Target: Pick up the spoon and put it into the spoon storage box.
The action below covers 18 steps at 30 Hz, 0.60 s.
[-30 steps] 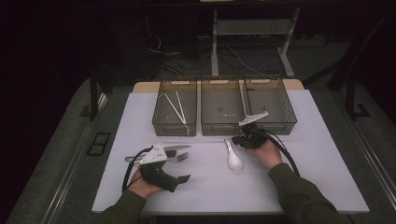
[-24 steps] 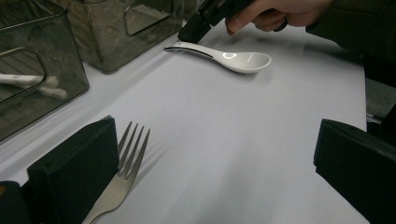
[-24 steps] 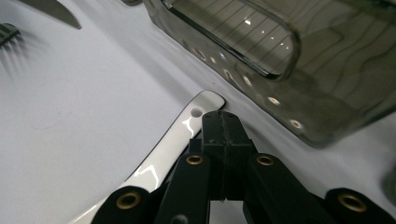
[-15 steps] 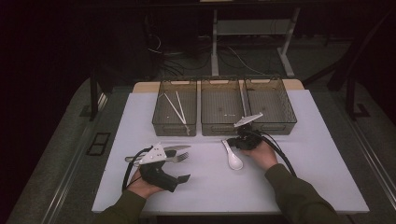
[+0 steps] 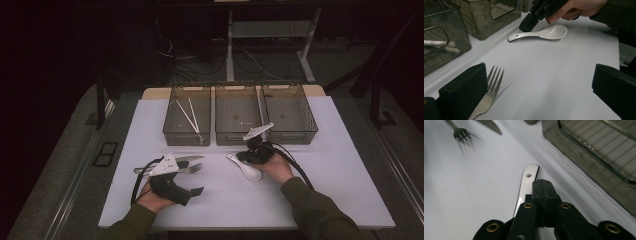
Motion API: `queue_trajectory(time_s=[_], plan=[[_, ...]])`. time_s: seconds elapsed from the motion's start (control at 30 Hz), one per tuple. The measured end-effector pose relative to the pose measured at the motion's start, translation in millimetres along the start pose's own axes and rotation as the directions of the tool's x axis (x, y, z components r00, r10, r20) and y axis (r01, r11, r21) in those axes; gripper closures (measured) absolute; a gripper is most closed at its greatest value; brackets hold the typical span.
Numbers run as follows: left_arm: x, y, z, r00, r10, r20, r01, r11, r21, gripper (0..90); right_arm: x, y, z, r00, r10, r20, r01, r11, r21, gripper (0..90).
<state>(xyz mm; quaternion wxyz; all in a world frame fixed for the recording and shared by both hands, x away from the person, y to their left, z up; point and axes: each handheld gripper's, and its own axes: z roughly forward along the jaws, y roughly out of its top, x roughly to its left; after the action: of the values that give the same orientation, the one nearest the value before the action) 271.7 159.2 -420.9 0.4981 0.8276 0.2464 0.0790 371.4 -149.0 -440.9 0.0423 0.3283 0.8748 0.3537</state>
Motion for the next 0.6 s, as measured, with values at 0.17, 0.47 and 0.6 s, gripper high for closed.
queue_trajectory(time_s=[0.17, 0.47, 0.6], plan=[[0.1, 0.2, 0.0, 1.0000, 0.003, -0.001, -0.003, 1.0000, 0.001, 0.0, 4.2, 1.2, -0.7, 0.9992, -0.031, -0.024, 0.031, 1.000, 0.001, 89.7], [-0.3, 0.3, 0.1, 1.0000, 0.003, -0.001, -0.003, 1.0000, 0.002, 0.0, 12.1, 3.5, -1.4, 0.9961, -0.067, -0.057, 0.067, 0.998, 0.000, 89.7], [-0.5, 0.4, 0.1, 1.0000, 0.004, -0.001, -0.004, 1.0000, 0.004, 0.0, 8.9, 3.6, -8.1, 0.9978, -0.043, -0.050, 0.042, 0.999, -0.021, 88.8]])
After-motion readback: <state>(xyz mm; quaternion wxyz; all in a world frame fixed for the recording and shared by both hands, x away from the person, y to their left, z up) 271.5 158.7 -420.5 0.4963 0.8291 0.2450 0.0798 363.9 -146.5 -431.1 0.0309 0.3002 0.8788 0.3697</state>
